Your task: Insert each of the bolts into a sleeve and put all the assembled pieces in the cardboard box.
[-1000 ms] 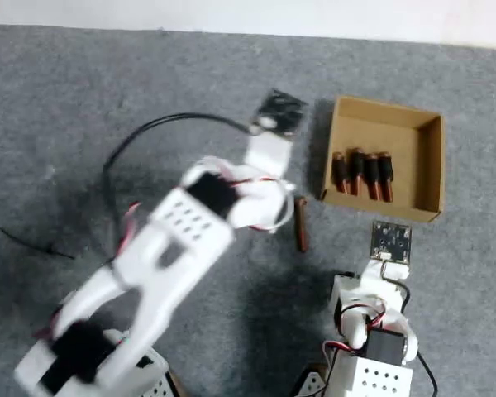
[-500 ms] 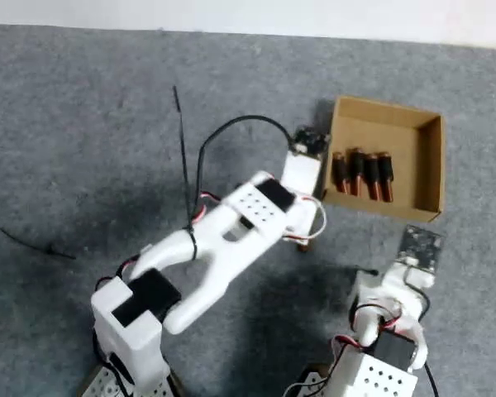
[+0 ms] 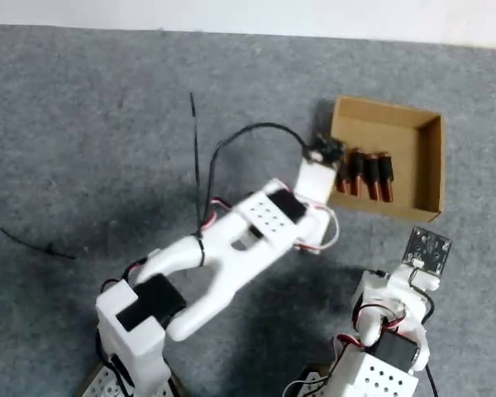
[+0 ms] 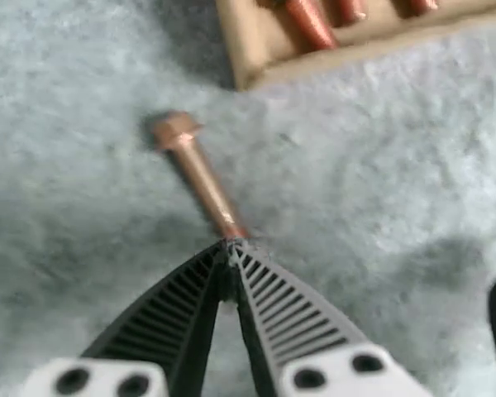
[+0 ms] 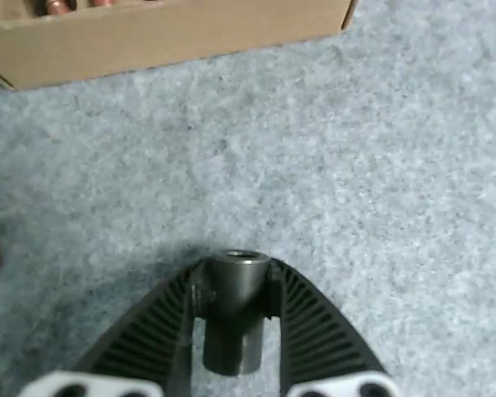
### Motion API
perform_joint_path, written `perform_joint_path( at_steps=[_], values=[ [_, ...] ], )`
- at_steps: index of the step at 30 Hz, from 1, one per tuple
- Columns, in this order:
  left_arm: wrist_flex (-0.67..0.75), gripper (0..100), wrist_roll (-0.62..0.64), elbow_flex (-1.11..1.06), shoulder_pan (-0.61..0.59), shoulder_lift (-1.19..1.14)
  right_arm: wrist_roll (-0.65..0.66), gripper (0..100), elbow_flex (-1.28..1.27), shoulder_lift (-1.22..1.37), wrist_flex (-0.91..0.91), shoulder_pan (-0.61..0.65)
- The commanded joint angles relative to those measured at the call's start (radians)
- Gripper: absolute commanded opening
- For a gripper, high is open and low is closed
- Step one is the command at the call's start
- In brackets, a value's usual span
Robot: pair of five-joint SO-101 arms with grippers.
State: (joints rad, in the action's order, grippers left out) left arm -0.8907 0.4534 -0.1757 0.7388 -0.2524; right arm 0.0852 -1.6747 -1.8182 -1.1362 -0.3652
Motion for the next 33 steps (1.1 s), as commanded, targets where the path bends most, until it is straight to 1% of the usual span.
perform_joint_path(
  at_steps=[1, 4, 9, 11, 18, 24, 29, 33],
  values=[
    [0.044, 1, 0.005, 0.041, 0.018, -0.022, -0.008, 0.5, -0.113, -0.018, 0.035, -0.013],
    [0.071, 2, 0.002, 0.045, 0.015, -0.090, -0.008, 0.5, -0.113, -0.018, 0.035, -0.013],
    [0.098, 17, 0.006, 0.082, -0.004, -0.182, -0.008, 0.5, -0.113, -0.018, 0.035, -0.016],
    [0.098, 20, 0.006, 0.087, -0.007, -0.185, -0.008, 0.5, -0.113, -0.018, 0.035, -0.016],
    [0.103, 19, 0.006, 0.090, -0.008, -0.191, -0.008, 0.5, -0.113, -0.018, 0.033, -0.016],
    [0.107, 19, 0.008, 0.091, -0.038, -0.191, -0.008, 0.5, -0.113, -0.018, 0.031, -0.016],
    [0.155, 19, 0.008, 0.085, -0.039, -0.194, -0.008, 0.5, -0.113, -0.018, 0.031, -0.015],
    [0.164, 19, 0.008, 0.088, -0.039, -0.202, -0.008, 0.5, -0.113, -0.018, 0.031, -0.015]
  ],
)
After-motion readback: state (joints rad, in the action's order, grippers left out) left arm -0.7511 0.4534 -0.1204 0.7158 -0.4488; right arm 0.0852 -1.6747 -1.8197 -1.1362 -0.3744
